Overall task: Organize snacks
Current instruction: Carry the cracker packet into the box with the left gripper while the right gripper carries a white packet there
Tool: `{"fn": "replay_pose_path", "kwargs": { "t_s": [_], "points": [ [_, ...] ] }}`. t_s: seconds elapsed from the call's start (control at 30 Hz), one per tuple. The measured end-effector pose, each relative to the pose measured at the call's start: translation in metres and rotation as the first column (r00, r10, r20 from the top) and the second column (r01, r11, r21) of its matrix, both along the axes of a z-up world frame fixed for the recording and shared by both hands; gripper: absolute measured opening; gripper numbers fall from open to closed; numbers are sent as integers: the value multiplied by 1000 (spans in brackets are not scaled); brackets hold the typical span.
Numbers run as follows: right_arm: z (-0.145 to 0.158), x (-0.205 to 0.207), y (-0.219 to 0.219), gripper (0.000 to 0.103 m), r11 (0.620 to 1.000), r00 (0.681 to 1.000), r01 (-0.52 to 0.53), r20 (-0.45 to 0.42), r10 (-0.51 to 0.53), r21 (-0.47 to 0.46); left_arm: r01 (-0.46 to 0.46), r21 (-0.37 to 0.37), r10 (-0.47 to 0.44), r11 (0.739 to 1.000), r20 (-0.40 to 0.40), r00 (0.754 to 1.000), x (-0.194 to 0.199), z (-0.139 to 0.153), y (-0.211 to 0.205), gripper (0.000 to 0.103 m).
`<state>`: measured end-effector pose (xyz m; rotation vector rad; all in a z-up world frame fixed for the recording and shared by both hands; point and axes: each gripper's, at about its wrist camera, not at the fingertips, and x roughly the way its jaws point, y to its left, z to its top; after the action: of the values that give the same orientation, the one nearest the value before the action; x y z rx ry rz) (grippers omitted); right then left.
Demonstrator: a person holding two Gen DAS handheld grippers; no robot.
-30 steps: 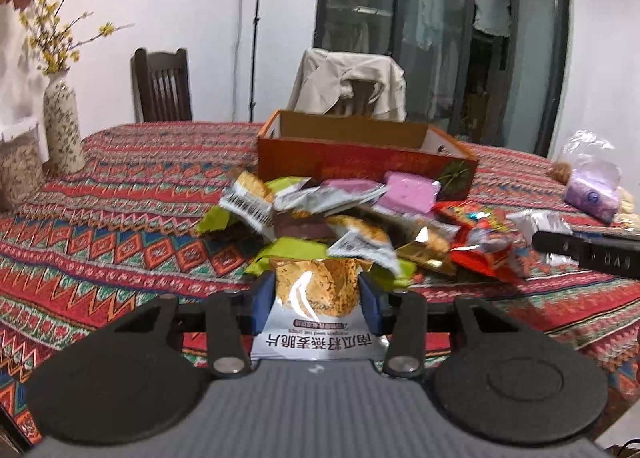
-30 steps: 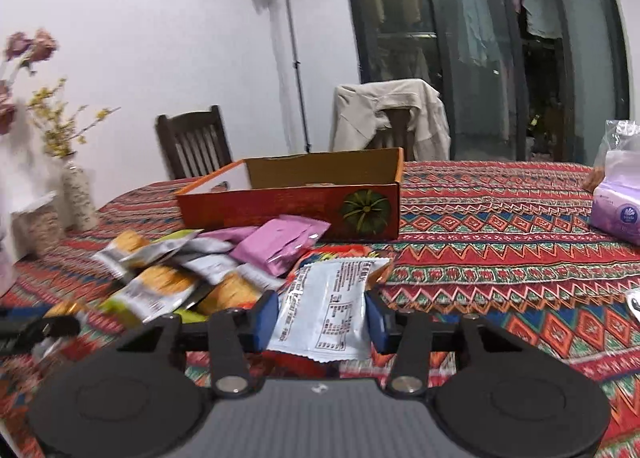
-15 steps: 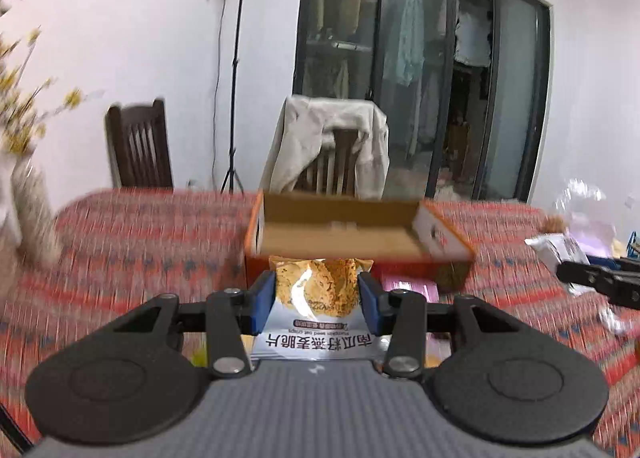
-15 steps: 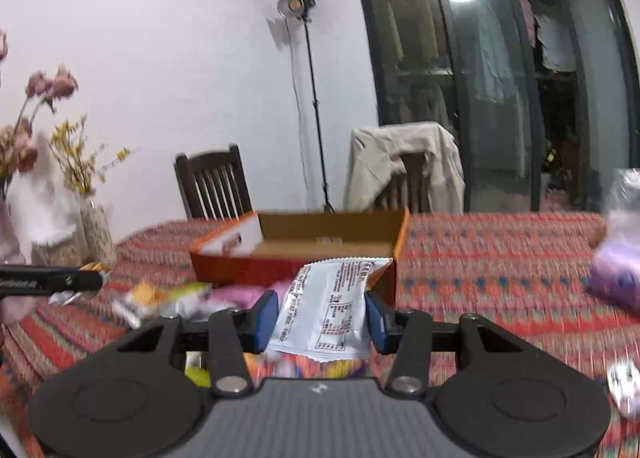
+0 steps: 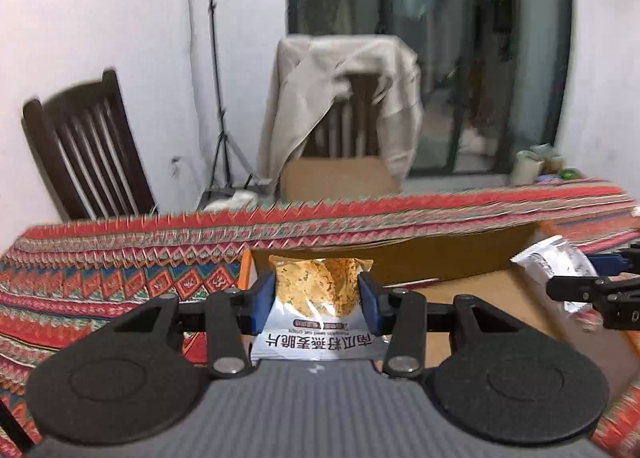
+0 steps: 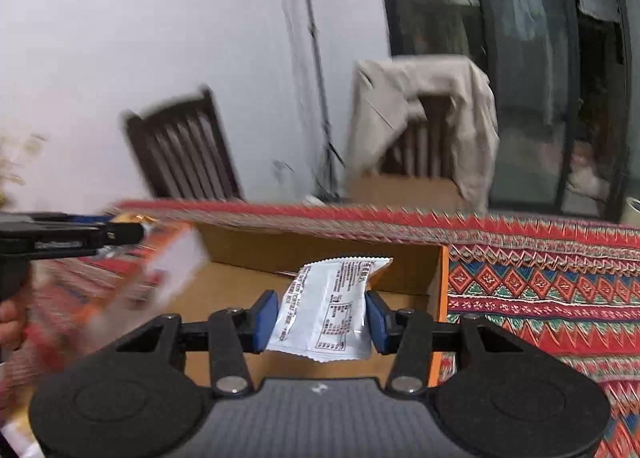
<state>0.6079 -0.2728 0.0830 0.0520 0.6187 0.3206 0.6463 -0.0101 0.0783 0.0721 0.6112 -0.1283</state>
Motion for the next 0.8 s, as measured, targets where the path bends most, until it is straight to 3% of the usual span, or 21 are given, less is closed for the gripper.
{"fn": "replay_pose_path", "kwargs": {
  "t_s": [0.13,0.2,0.23,0.27,0.47,0.63,0.8],
  "points": [
    [-32,53,19,46,992,996,43,-67,-51,-119,-32,60,36,998,-59,998,34,-31,0,46],
    [-38,69,21,48,989,992,63,-101,-77,-133,-55,97,64,994,-92,994,38,-37,-2,50],
    [-36,72,20,51,988,994,73,-73,-84,-136,-54,86,62,995,-91,994,38,-37,-1,60],
    [-37,73,21,63,982,993,95,-55,-106,-165,-58,86,65,995,-83,994,36,-37,0,72],
    [-39,79,20,71,982,991,90,-78,-104,-167,-37,119,40,992,-24,999,22,-33,-6,77],
    [-33,66,19,78,984,995,81,-52,-90,-160,-32,84,32,996,0,999,-5,-4,2,83],
    [-2,13,20,84,982,997,64,61,-54,-176,-2,47,-1,999,48,999,-66,52,17,85]
  ]
}}
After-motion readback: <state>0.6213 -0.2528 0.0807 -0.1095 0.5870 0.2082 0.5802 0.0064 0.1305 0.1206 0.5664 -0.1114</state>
